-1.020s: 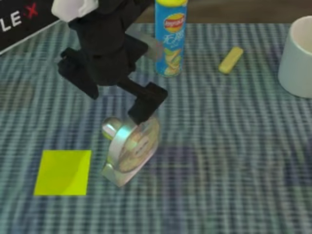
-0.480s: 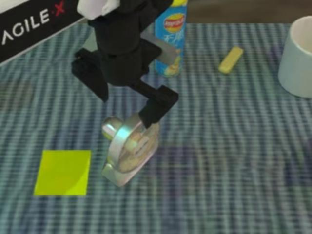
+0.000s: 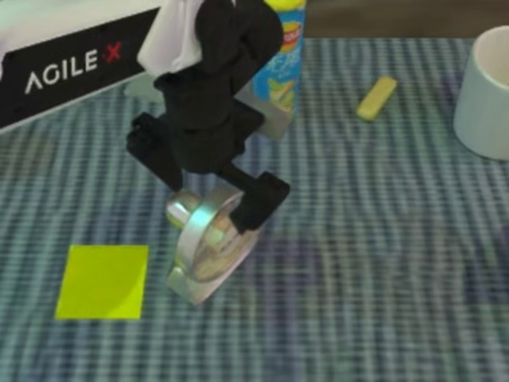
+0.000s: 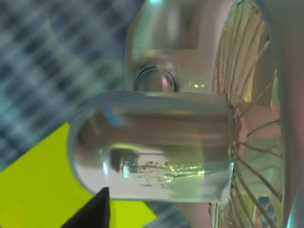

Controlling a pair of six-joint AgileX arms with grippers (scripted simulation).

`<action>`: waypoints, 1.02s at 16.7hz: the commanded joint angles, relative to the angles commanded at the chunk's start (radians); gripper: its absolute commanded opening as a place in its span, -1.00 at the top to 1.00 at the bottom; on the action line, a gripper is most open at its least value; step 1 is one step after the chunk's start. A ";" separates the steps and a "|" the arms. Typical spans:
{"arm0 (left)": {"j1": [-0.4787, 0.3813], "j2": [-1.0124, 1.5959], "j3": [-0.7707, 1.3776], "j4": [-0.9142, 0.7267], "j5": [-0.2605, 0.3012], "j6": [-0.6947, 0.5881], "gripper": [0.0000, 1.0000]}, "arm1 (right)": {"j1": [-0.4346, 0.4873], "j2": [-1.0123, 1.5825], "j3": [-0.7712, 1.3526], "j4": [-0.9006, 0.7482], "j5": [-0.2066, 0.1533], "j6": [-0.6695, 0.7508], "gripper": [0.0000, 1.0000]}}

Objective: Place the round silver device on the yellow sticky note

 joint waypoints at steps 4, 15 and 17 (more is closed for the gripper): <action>0.000 0.001 -0.014 0.014 0.000 0.000 -1.00 | 0.000 0.000 0.000 0.000 0.000 0.000 -1.00; 0.000 0.001 -0.014 0.014 0.000 0.000 0.51 | 0.000 0.000 0.000 0.000 0.000 0.000 -1.00; 0.000 0.001 -0.014 0.014 0.000 0.000 0.81 | 0.000 0.000 0.000 0.000 0.000 0.000 -1.00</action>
